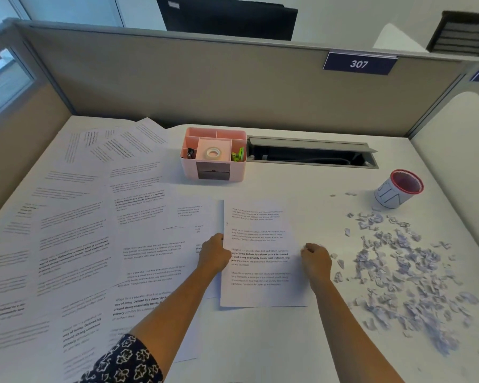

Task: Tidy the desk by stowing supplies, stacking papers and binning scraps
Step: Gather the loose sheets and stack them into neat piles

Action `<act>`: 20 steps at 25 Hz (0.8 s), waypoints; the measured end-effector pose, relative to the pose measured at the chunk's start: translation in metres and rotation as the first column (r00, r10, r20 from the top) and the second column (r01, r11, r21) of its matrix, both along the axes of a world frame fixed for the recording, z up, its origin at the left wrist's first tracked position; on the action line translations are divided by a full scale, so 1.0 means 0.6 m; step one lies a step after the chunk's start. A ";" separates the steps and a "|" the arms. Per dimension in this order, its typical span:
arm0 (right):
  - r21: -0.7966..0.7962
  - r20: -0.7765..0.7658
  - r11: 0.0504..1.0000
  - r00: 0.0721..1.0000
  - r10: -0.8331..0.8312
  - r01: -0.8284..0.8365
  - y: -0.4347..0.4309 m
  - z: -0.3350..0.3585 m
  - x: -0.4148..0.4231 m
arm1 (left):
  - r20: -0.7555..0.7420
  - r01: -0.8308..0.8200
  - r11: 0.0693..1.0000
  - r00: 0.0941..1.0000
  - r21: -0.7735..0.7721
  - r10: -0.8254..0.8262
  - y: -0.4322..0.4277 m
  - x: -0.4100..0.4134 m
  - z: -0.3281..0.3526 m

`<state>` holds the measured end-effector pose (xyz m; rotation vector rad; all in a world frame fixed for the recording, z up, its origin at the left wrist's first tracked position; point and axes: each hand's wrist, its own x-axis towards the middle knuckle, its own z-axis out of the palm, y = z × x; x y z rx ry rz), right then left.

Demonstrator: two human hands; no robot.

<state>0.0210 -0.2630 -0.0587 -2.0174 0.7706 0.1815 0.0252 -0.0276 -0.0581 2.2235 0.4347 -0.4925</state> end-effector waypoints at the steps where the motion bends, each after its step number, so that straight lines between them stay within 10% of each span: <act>1: -0.011 0.006 0.999 0.999 -0.038 0.038 -0.011 -0.001 0.001 | 0.002 0.011 1.000 1.000 -0.008 -0.011 -0.004 -0.001 -0.001; 20: -0.219 0.091 0.959 0.974 0.206 -0.183 0.107 0.017 0.012 | 0.212 -0.063 0.985 0.977 0.162 0.028 0.050 -0.045 0.018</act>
